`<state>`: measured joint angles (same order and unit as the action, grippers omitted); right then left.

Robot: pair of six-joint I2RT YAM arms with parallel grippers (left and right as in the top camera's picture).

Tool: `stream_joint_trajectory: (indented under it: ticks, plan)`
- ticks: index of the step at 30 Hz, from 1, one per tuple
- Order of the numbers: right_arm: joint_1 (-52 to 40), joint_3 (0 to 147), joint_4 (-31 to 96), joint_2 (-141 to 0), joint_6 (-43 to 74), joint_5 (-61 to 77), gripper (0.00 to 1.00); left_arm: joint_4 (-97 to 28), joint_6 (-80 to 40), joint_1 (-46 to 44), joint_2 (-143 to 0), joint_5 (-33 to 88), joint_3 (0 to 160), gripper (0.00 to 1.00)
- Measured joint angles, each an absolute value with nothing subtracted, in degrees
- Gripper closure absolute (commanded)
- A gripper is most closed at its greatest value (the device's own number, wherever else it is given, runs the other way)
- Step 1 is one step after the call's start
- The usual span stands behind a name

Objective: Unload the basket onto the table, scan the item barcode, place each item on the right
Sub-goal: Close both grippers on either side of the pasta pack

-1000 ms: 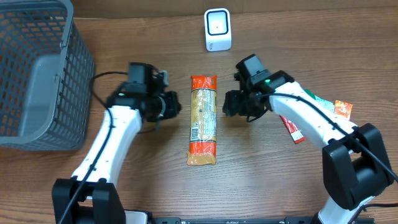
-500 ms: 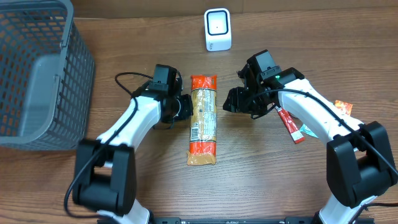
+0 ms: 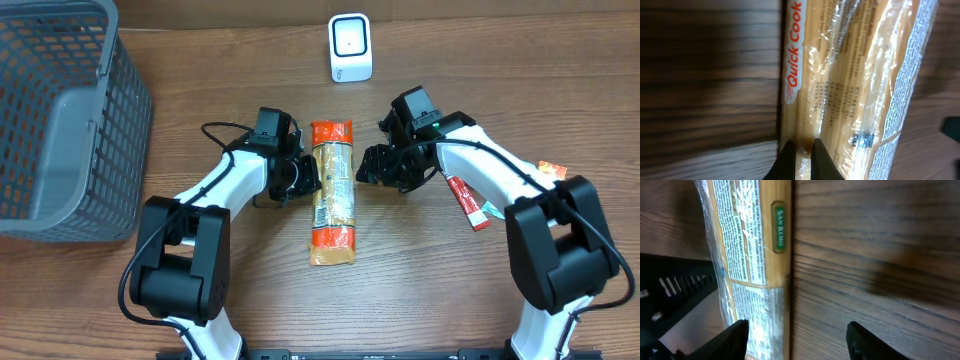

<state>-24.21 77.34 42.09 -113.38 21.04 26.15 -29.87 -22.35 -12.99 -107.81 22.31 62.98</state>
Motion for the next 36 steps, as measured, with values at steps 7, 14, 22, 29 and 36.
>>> stream_joint_trajectory:
  ticks: [7,14,22,29,36]
  plan:
    - [-24.21,77.34,42.06,-113.97,20.97,26.59,0.33,-37.43,-22.11,-14.92,-109.43,23.38,68.12,0.96]
    - [-24.21,77.34,41.91,-113.97,20.97,26.65,0.32,-39.33,-22.11,-14.94,-109.43,22.65,72.38,0.96]
    - [-24.21,77.32,40.73,-114.45,20.97,27.29,0.32,-39.33,-22.2,-15.38,-109.45,15.88,71.22,0.96]
    - [-24.21,77.32,39.44,-114.83,20.97,28.08,0.32,-36.67,-22.59,-16.01,-111.85,15.22,69.14,0.96]
    - [-24.21,77.32,38.59,-116.42,20.99,29.82,0.32,-34.92,-22.83,-17.04,-112.33,16.03,69.19,0.93]
